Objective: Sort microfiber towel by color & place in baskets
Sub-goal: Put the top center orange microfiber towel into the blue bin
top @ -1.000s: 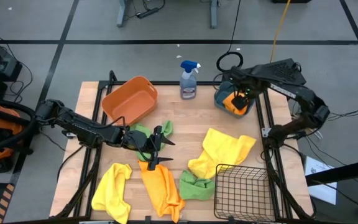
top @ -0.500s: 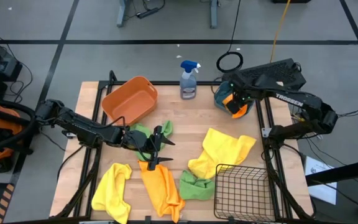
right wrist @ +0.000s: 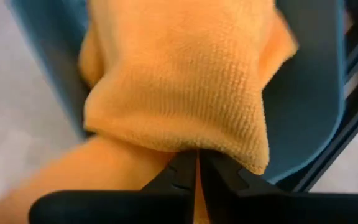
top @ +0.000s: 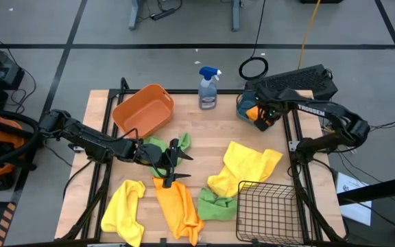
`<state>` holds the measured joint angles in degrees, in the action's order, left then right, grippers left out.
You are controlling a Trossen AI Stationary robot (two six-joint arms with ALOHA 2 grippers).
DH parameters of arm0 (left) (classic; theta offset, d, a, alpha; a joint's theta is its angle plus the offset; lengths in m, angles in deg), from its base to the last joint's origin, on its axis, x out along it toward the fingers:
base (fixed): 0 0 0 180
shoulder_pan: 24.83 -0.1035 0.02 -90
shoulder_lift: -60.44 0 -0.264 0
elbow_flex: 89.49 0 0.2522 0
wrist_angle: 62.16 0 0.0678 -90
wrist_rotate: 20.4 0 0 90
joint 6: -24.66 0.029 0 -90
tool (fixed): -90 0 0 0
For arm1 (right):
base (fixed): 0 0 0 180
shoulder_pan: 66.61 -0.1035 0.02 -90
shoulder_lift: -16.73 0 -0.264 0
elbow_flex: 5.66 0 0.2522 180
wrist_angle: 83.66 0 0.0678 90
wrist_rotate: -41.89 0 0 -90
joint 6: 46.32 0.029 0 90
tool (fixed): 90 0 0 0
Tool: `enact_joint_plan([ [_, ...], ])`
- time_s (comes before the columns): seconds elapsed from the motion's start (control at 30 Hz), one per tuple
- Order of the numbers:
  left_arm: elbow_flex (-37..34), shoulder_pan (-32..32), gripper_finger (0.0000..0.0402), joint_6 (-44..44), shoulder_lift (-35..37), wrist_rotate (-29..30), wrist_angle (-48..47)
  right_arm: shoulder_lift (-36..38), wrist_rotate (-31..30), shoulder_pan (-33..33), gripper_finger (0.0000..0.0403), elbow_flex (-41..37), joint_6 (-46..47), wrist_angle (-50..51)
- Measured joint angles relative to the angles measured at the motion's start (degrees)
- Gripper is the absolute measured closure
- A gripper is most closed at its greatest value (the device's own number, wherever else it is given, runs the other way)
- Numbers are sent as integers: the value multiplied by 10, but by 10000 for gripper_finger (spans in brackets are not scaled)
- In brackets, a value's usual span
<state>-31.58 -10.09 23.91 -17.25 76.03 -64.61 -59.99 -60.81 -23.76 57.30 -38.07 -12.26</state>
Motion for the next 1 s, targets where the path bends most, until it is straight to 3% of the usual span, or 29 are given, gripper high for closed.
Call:
enact_joint_plan([
  [0.17,0,0,93,1,0,0,-4,32,21,-1,400,25,9,24],
  [0.47,0,0,93,0,0,0,-2,65,7,0,401,49,22,14],
  [1.0,0,0,93,0,0,0,-2,-119,-21,21,403,40,5,-43],
])
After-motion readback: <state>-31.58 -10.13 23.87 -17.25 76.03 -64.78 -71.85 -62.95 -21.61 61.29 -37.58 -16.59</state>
